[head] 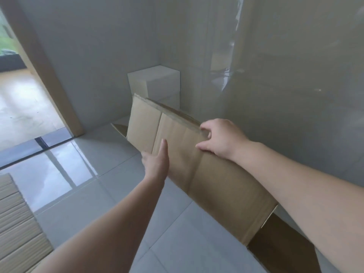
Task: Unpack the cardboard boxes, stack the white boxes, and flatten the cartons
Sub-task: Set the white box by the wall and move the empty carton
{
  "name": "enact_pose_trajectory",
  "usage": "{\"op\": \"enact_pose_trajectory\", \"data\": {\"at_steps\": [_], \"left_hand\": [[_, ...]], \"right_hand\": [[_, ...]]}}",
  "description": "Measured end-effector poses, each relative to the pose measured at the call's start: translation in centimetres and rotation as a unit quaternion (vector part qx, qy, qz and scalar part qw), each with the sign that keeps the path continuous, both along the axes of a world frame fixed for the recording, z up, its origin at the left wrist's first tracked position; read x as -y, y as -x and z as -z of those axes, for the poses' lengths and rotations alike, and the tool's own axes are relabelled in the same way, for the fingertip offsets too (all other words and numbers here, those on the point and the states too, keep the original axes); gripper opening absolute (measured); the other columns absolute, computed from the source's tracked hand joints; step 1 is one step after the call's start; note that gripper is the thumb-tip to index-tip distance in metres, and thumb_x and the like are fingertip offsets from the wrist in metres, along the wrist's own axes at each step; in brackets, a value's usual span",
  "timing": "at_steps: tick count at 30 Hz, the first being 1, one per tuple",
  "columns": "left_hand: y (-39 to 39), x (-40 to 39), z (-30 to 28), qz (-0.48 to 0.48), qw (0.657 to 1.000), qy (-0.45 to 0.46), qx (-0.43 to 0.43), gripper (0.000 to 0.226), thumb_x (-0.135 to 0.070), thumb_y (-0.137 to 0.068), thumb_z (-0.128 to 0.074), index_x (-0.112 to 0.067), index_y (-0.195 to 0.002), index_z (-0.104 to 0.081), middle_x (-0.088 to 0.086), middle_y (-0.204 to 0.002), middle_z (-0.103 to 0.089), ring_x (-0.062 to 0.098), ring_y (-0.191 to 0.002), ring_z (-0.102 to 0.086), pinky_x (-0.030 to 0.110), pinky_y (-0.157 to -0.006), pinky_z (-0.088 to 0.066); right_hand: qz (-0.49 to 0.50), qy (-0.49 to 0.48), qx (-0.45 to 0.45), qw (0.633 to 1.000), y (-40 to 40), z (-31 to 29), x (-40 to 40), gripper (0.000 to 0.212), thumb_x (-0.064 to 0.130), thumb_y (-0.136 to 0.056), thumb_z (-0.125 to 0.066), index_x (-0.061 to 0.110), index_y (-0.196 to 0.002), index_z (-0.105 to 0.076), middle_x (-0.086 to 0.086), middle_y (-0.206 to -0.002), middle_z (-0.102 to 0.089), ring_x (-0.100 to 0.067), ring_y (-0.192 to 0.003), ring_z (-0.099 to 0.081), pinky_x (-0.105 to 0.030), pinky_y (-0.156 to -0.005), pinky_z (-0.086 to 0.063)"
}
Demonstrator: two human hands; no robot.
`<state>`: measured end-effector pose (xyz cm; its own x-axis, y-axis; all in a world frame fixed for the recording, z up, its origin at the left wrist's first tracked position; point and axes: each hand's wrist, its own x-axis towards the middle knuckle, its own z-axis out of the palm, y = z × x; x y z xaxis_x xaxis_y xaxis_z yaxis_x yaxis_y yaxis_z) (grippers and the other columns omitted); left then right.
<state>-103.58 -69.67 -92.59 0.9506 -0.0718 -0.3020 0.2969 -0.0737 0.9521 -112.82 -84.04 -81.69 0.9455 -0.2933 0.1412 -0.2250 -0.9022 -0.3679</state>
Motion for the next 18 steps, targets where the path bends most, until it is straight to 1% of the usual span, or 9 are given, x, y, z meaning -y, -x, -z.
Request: {"op": "enact_pose_trajectory", "data": {"at_steps": [1, 3, 5, 7, 10, 13, 15, 16, 18], "left_hand": [[-0.4, -0.5, -1.0, -0.024, 0.998, -0.013, 0.055, 0.094, -0.064, -0.081, -0.052, -0.013, -0.149, -0.013, 0.006, -0.155, -0.021, 0.025, -0.140, -0.026, 0.041, -0.113, -0.024], [-1.1, -1.4, -3.0, -0.040, 0.987, -0.034, 0.153, 0.084, -0.060, -0.083, -0.051, -0.014, -0.147, -0.023, 0.005, -0.154, -0.023, 0.021, -0.140, -0.026, 0.041, -0.114, -0.023], [-1.5, -2.5, -4.5, -0.030, 0.974, -0.076, 0.211, 0.072, -0.058, -0.079, -0.051, -0.020, -0.139, -0.038, -0.001, -0.145, -0.034, 0.018, -0.135, -0.032, 0.042, -0.113, -0.027], [-1.5, -3.2, -5.1, 0.002, 0.959, -0.144, 0.246, 0.059, -0.053, -0.079, -0.052, -0.025, -0.130, -0.045, -0.006, -0.136, -0.039, 0.016, -0.131, -0.034, 0.042, -0.111, -0.029], [-0.6, -2.8, -4.6, 0.073, 0.942, -0.193, 0.266, 0.042, -0.039, -0.082, -0.055, -0.025, -0.122, -0.051, -0.007, -0.123, -0.044, 0.015, -0.119, -0.044, 0.038, -0.102, -0.039], [1.1, -0.9, -2.4, 0.165, 0.916, -0.246, 0.269, 0.043, -0.032, -0.084, -0.059, -0.024, -0.125, -0.051, -0.003, -0.129, -0.050, 0.011, -0.101, -0.052, 0.018, -0.079, -0.042], [2.7, 1.0, -0.8, 0.227, 0.892, -0.278, 0.274, 0.043, -0.031, -0.085, -0.059, -0.023, -0.126, -0.050, -0.002, -0.129, -0.051, 0.011, -0.086, -0.056, 0.015, -0.063, -0.043], [3.5, 2.2, -0.1, 0.253, 0.881, -0.288, 0.279, 0.042, -0.031, -0.085, -0.059, -0.023, -0.125, -0.051, -0.002, -0.128, -0.052, 0.014, -0.089, -0.058, 0.020, -0.065, -0.045], [5.2, 4.7, 0.9, 0.294, 0.856, -0.304, 0.298, 0.042, -0.030, -0.085, -0.059, -0.021, -0.124, -0.052, 0.000, -0.127, -0.053, 0.019, -0.105, -0.054, 0.024, -0.077, -0.039]], "right_hand": [[-0.021, -0.026, -0.024, 0.999, 0.1, 0.0, -0.8, 0.031, 0.029, -0.073, -0.078, 0.017, -0.100, -0.069, 0.005, -0.080, -0.066, -0.019, -0.084, -0.063, -0.026, -0.075, -0.047], [-0.066, -0.075, -0.057, 0.993, 0.1, 0.5, -2.5, 0.007, 0.017, -0.073, -0.074, 0.019, -0.078, -0.070, 0.009, -0.065, -0.064, -0.013, -0.070, -0.063, -0.023, -0.068, -0.047], [-0.101, -0.084, -0.076, 0.988, 0.3, 1.6, -4.0, 0.014, 0.011, -0.076, -0.069, 0.021, -0.067, -0.065, 0.006, -0.067, -0.066, -0.016, -0.082, -0.067, -0.027, -0.074, -0.052], [-0.112, -0.072, -0.089, 0.987, 0.6, 2.9, -4.7, 0.013, 0.016, -0.081, -0.066, 0.021, -0.069, -0.065, 0.001, -0.082, -0.069, -0.019, -0.086, -0.064, -0.025, -0.072, -0.049], [-0.089, -0.058, -0.091, 0.990, 1.4, 4.1, -3.3, 0.009, 0.020, -0.084, -0.063, 0.015, -0.080, -0.069, 0.001, -0.081, -0.064, -0.014, -0.069, -0.056, -0.020, -0.056, -0.037], [-0.050, -0.045, -0.099, 0.993, 2.9, 4.8, -0.1, 0.009, 0.016, -0.084, -0.062, 0.012, -0.081, -0.070, 0.001, -0.077, -0.063, -0.015, -0.069, -0.057, -0.021, -0.057, -0.041], [-0.017, -0.028, -0.112, 0.993, 4.3, 5.3, 2.6, 0.010, 0.019, -0.084, -0.062, 0.018, -0.076, -0.068, 0.000, -0.077, -0.066, -0.018, -0.073, -0.060, -0.024, -0.064, -0.047], [0.000, -0.025, -0.115, 0.993, 5.2, 5.6, 4.1, 0.011, 0.020, -0.084, -0.062, 0.020, -0.074, -0.067, 0.001, -0.077, -0.066, -0.017, -0.071, -0.060, -0.024, -0.063, -0.047], [0.033, -0.025, -0.114, 0.993, 7.0, 6.3, 6.8, 0.013, 0.021, -0.085, -0.061, 0.021, -0.072, -0.065, 0.004, -0.071, -0.063, -0.010, -0.059, -0.055, -0.019, -0.053, -0.039]]}}
